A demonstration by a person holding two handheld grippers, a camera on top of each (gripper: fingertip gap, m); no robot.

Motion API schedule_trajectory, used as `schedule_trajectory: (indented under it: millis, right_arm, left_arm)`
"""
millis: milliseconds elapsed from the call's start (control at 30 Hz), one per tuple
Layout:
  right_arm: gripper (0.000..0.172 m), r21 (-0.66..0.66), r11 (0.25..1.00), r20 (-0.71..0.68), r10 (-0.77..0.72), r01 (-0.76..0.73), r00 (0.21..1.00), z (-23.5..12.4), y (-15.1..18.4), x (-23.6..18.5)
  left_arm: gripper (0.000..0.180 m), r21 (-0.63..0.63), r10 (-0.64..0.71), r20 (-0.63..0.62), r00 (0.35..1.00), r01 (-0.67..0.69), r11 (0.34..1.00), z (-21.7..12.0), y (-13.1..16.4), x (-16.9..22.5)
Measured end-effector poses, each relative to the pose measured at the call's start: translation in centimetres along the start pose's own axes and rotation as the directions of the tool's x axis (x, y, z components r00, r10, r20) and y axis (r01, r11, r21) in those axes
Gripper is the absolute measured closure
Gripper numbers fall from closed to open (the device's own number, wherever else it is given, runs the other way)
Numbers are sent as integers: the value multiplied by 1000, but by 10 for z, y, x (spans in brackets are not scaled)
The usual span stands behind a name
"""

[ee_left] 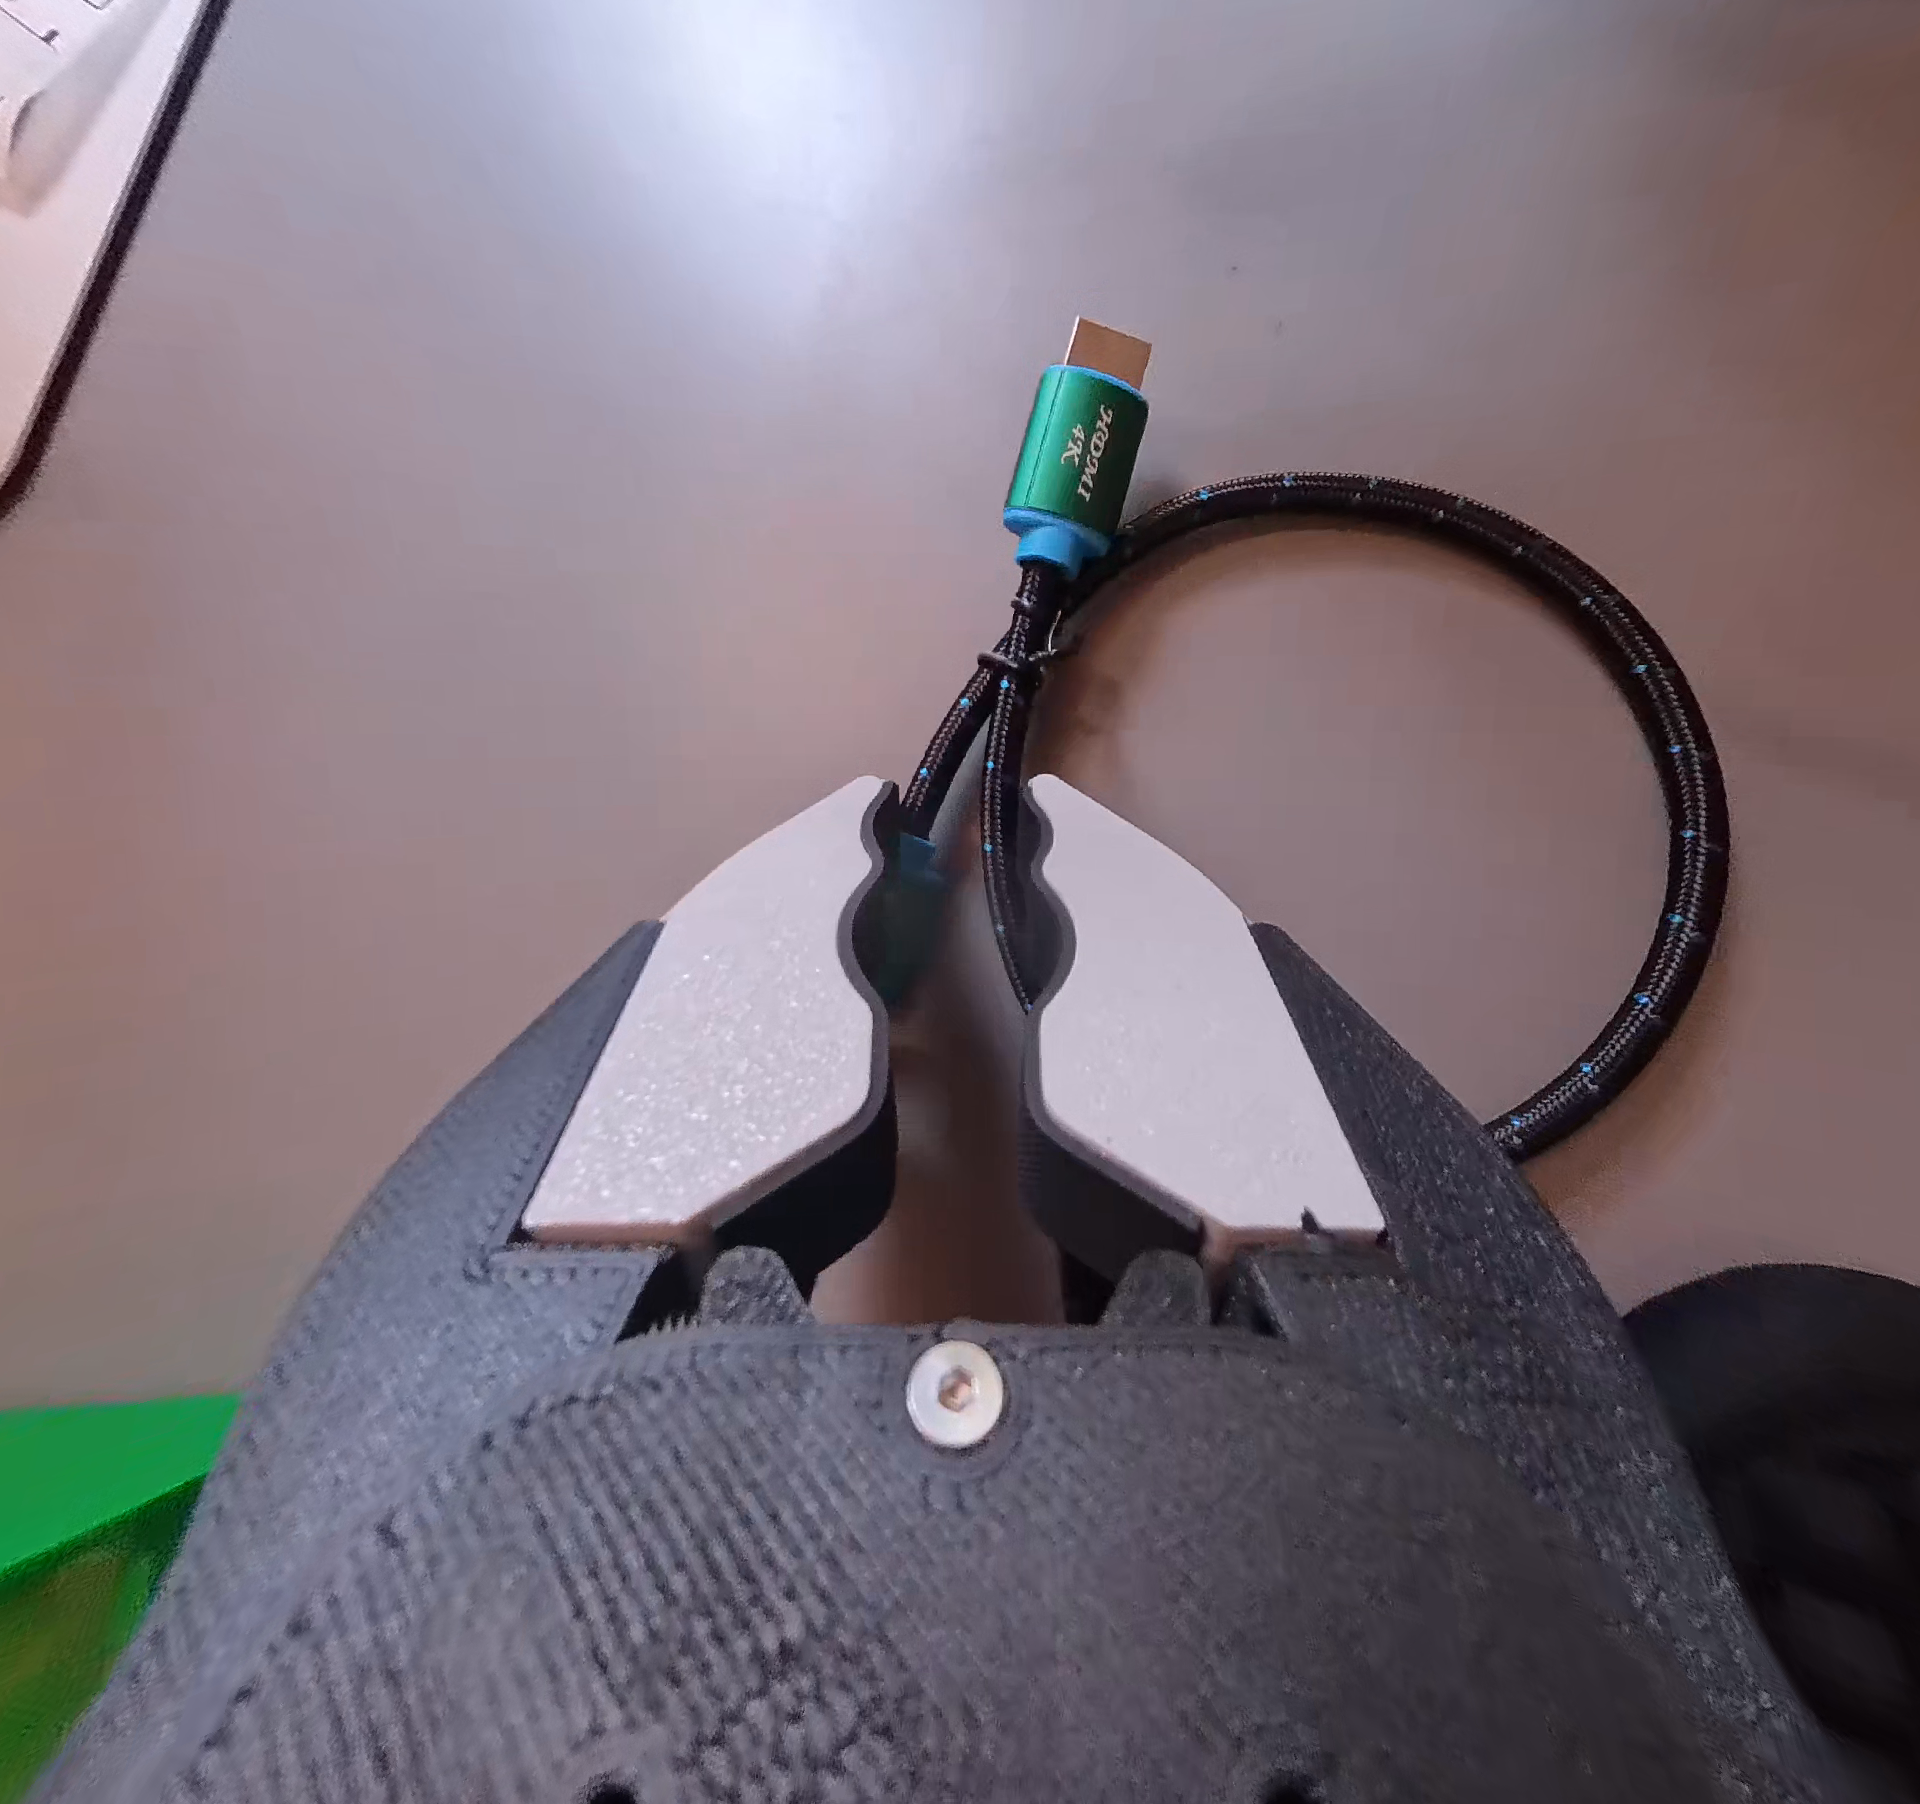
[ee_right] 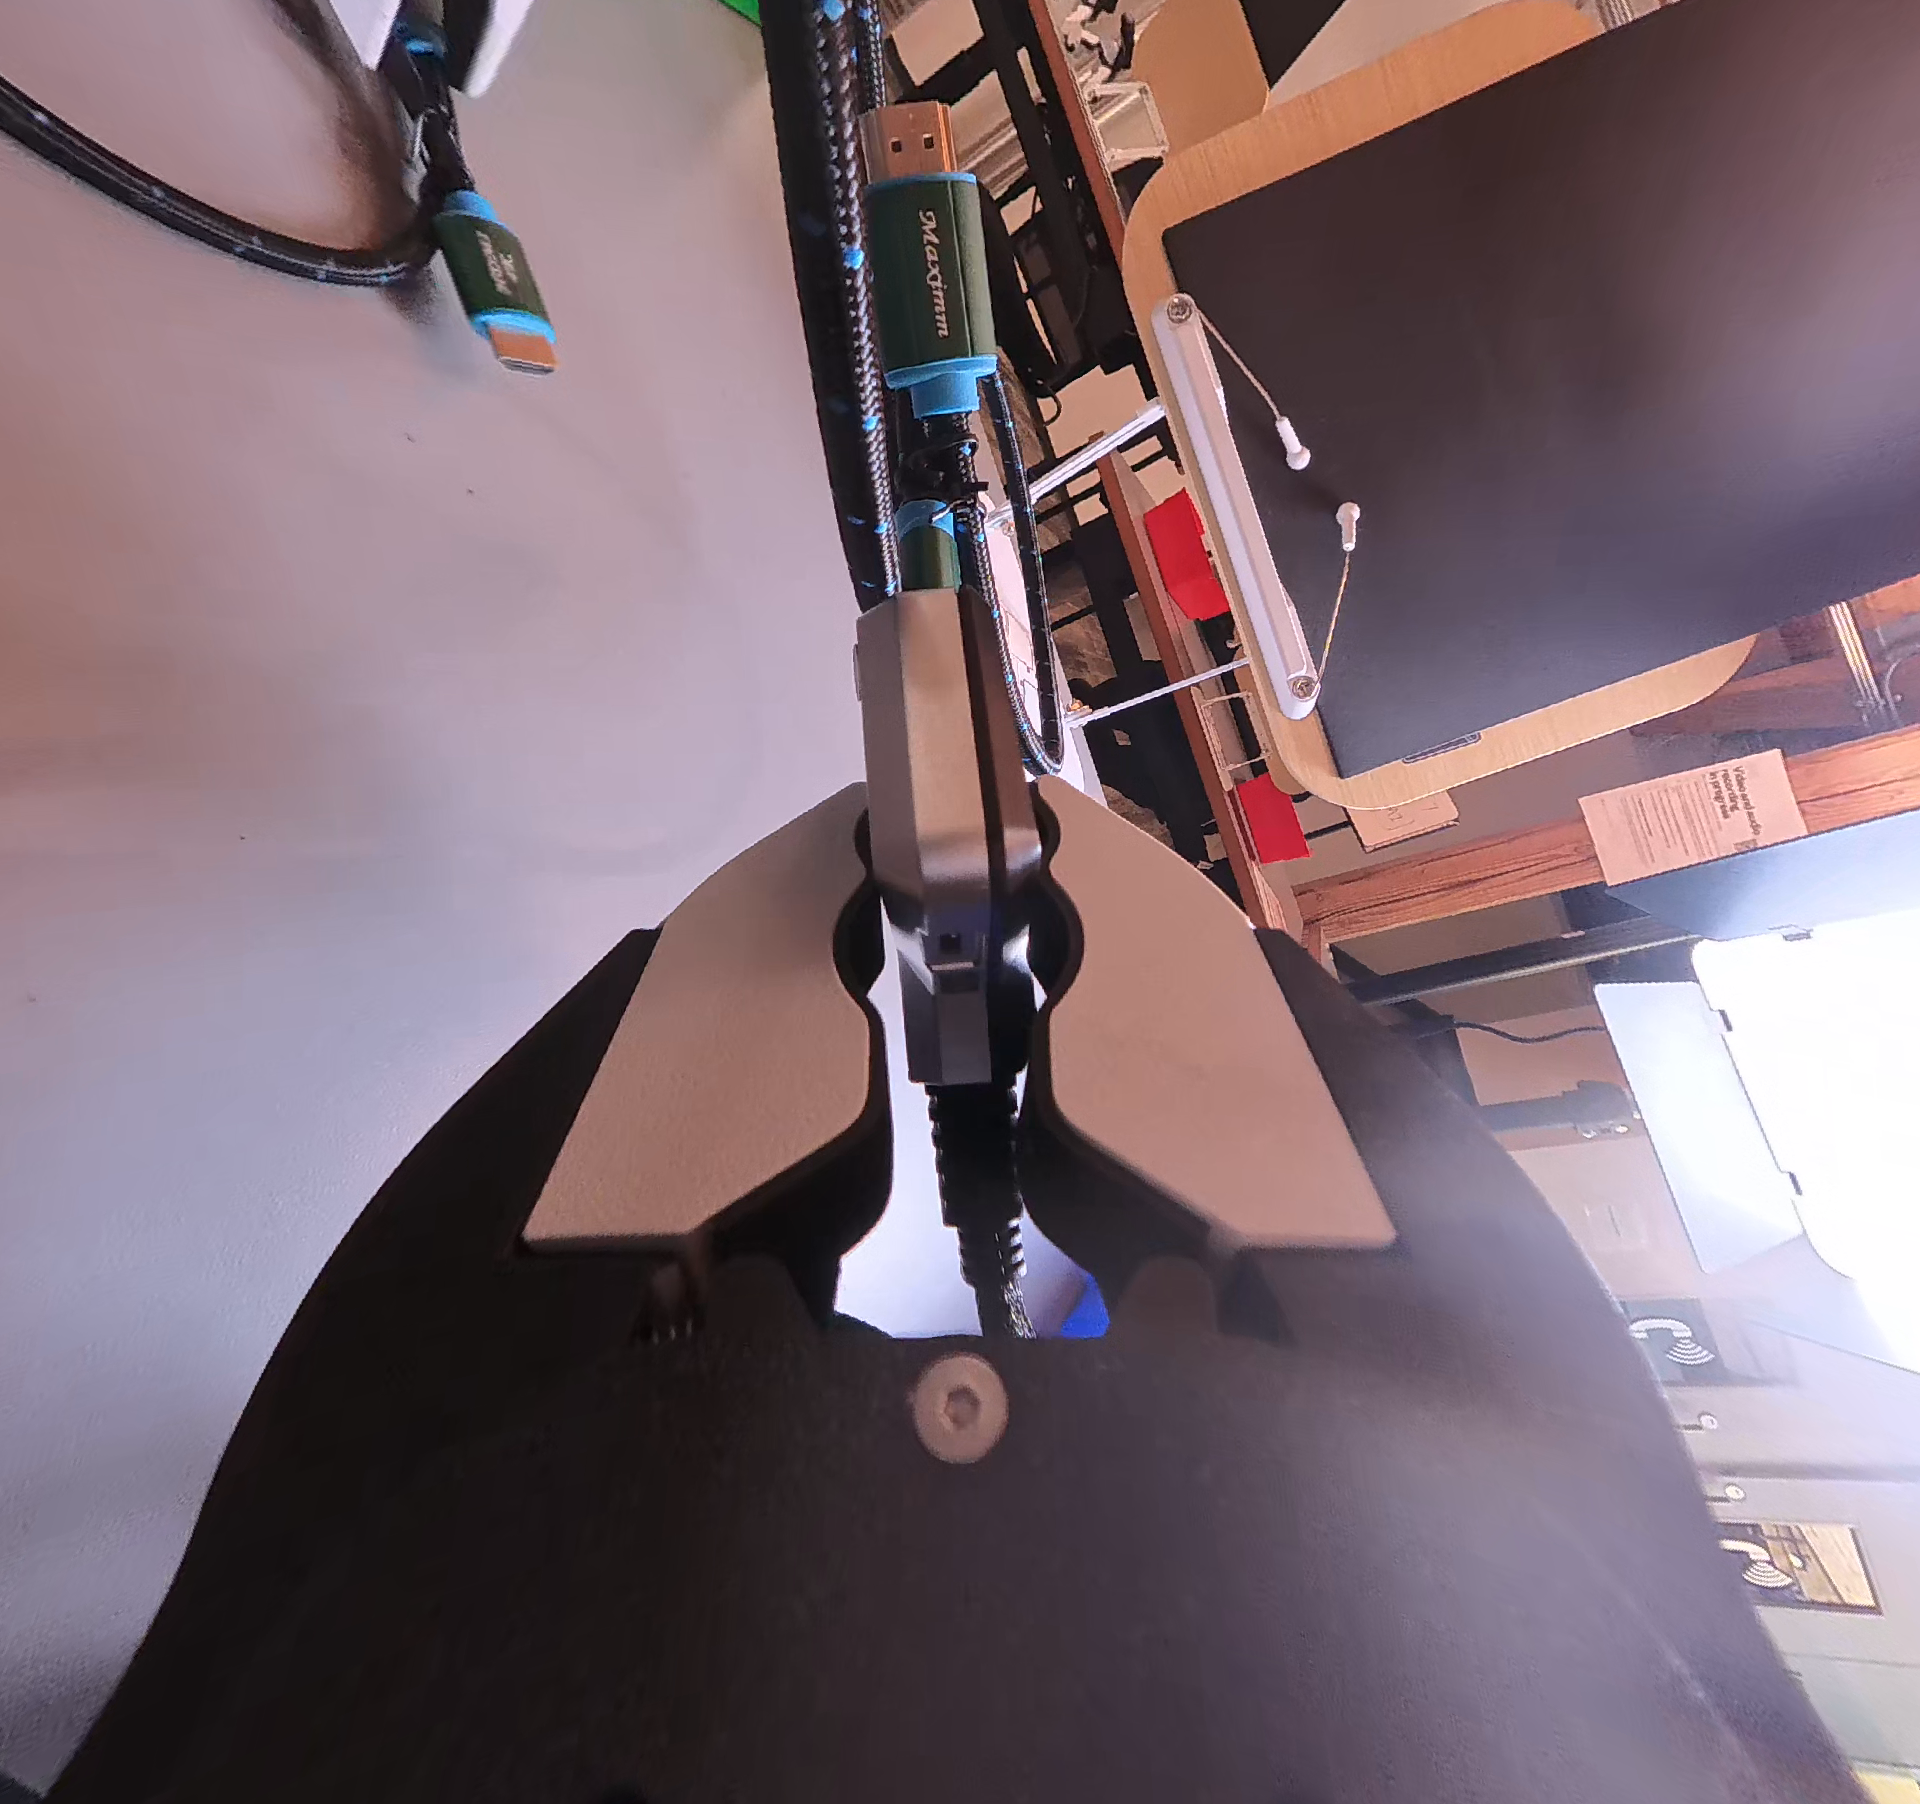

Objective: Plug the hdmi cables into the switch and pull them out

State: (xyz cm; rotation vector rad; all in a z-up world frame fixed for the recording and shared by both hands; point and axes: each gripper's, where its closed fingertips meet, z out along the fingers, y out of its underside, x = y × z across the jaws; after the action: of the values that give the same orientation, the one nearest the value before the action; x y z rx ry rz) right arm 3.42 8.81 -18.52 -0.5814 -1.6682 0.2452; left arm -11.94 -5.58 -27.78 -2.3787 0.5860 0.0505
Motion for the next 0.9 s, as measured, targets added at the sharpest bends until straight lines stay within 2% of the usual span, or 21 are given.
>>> schedule_trajectory:
  millis: [133, 200, 467, 533, 667, 800, 900]
  right_arm:
    - [148, -1, 1000, 1, -1, 1, 1000, 0, 0, 0]
    - [148, 1, 1000, 1, 1, -1, 1000, 0, 0, 0]
    - [148, 2, 1000, 3, 2, -2, 1000, 0, 0, -1]
    - [148, 0, 1000, 5, 4, -4, 1000, 0, 0, -1]
    - [148, -1, 1000, 9, 5, -5, 1000, 1, 1, -2]
    - [148, -2, 1000, 10, 3, -3, 1000, 1, 1, -2]
    - [148, 0, 1000, 6, 6, -6, 1000, 0, 0, -1]
  left_arm:
    - [165, -7, 2, -10, 1000, -2, 1000, -3, -1, 2]
    - [174, -4, 25, -4, 1000, -25, 1000, -6, -4, 2]
    - [174, 52, 20, -30, 999, -19, 998, -20, -12, 3]
    - [173, 98, 8, -64, 998, -2, 995, -27, -16, 5]
    - [158, 200, -52, -46, 998, 60, 978, -38, -27, -6]
    - [149, 111, -27, -42, 999, 32, 993, -21, -14, -2]
    - [149, 81, -16, -58, 998, 20, 997, -11, -11, 4]
